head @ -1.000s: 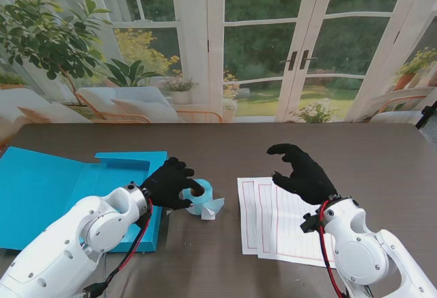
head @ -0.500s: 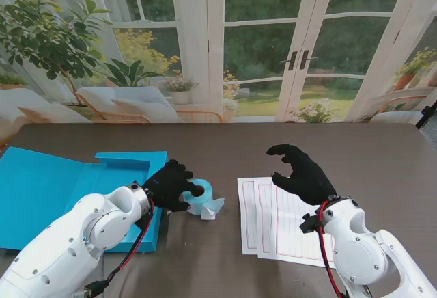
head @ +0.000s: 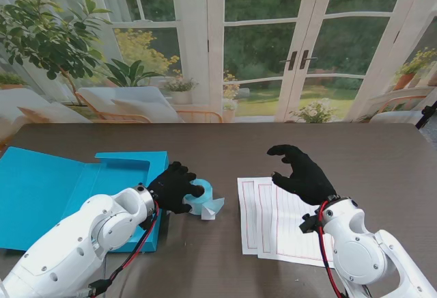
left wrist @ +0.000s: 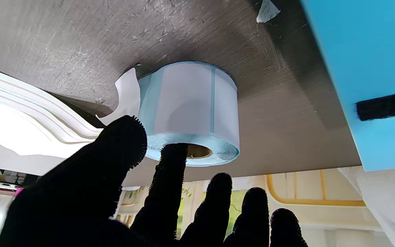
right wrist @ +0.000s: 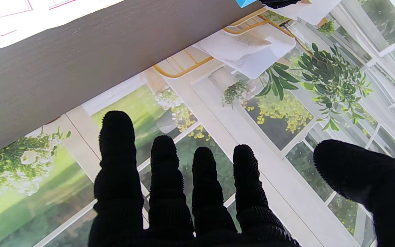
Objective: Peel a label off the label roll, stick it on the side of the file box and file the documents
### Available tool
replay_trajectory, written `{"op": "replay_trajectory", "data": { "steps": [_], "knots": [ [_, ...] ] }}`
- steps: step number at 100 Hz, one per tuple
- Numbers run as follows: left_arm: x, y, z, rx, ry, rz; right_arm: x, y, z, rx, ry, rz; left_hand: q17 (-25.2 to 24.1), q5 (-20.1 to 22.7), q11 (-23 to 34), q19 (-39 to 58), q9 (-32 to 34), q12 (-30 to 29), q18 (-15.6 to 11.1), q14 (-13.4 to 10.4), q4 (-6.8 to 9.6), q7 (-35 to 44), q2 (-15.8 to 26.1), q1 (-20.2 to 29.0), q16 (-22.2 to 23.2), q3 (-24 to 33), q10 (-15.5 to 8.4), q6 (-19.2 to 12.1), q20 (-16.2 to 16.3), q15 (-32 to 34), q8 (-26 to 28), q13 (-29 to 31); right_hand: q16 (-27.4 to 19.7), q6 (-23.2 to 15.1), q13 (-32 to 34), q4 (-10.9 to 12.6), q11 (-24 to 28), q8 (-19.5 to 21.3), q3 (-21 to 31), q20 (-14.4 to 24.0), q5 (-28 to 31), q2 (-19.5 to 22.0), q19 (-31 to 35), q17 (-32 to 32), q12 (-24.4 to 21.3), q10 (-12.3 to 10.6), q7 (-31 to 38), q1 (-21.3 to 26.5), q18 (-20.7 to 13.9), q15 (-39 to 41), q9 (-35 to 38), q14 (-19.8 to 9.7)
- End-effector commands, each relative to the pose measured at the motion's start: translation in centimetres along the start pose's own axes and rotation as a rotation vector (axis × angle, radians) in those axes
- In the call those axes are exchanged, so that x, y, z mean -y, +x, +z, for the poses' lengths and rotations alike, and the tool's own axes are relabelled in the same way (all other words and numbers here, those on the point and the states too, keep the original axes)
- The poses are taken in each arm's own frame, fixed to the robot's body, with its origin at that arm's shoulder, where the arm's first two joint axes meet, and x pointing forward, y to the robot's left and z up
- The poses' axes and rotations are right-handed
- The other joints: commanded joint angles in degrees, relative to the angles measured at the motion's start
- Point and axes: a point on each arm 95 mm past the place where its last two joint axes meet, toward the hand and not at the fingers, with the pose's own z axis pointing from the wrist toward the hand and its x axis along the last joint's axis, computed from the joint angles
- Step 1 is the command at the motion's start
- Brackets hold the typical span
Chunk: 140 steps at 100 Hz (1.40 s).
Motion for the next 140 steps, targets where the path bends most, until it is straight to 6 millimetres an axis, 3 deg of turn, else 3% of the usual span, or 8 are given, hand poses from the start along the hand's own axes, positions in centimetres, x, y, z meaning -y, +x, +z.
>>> {"op": "replay_trajectory", "data": {
  "steps": [1, 60, 111, 127, 140],
  "knots": [
    [-0.5, 0.0, 0.2, 0.004, -0.020, 0.004, 0.4, 0.1, -0.1, 0.004, 0.015, 0.009, -1.9, 1.5, -0.5, -0.9, -2.3, -0.4, -1.9, -0.7, -0.41, 0.7, 0.1, -1.6, 0.5, -0.3, -0.3, -1.4, 0.5, 0.3, 0.3, -1.7, -0.1, 0.0, -0.7, 1.9, 0.4, -0.2, -0.3, 1.1, -0.7, 0.1, -1.6, -24.2, -0.2, 0.3, 0.5, 0.9, -0.3, 0.1, -1.0, -0.8],
    [-1.6, 0.0, 1.5, 0.018, -0.013, 0.042, 0.7, -0.1, -0.1, 0.006, 0.024, 0.023, -1.6, 1.9, -1.5, -1.9, -6.3, -2.5, -2.1, -1.0, -0.41, 3.5, 0.2, -2.3, 0.7, 0.6, -0.9, -2.0, -0.7, -0.2, 1.5, -2.9, -0.1, 0.3, -0.8, 2.0, 0.4, -0.3, -0.3, 1.2, -0.8, 0.2, -1.7, -24.2, -0.3, 0.4, 0.6, 1.0, -0.3, 0.1, -1.1, -0.8],
    [-2.5, -0.3, 2.8, 0.020, -0.037, 0.017, 0.9, -0.2, 0.0, 0.012, 0.031, 0.041, -1.6, 3.0, -1.1, -1.9, -5.0, -3.3, -2.1, -0.7, -0.31, 10.9, 0.2, -1.1, 0.7, 1.8, -0.9, -2.6, -1.5, -0.1, 4.2, -2.4, 0.0, 0.4, -0.6, 2.1, 0.5, -0.4, -0.3, 1.2, -0.7, 0.1, -1.7, -24.2, -0.3, 0.5, 0.6, 1.1, -0.2, 0.2, -0.8, -0.6],
    [-2.7, -0.3, 3.2, 0.016, -0.052, 0.008, 1.0, -0.2, 0.0, 0.014, 0.034, 0.047, -1.7, 4.1, -0.2, -1.5, -3.4, -2.4, -2.1, -0.7, -3.88, 16.9, -1.4, 2.7, 1.3, -1.7, -0.8, -3.3, -1.0, 1.0, 5.7, -1.6, 0.0, 0.4, -0.6, 2.1, 0.5, -0.5, -0.4, 1.3, -0.6, 0.2, -1.8, -24.2, -0.3, 0.4, 0.7, 1.1, -0.1, 0.2, -0.8, -0.5],
    [-3.0, -0.2, 3.3, 0.014, -0.062, 0.002, 1.0, -0.2, 0.0, 0.015, 0.036, 0.051, -1.7, 4.3, 2.0, -0.8, -0.2, 1.0, -2.0, -0.3, -3.86, 25.3, -2.4, 6.5, 3.1, -5.7, -0.5, -3.9, 0.3, 3.4, 5.3, 0.0, 0.0, 0.5, -0.5, 2.1, 0.5, -0.5, -0.4, 1.3, -0.5, 0.4, -1.8, -24.2, -0.3, 0.5, 0.7, 1.1, -0.1, 0.2, -0.7, -0.5]
  ]
}}
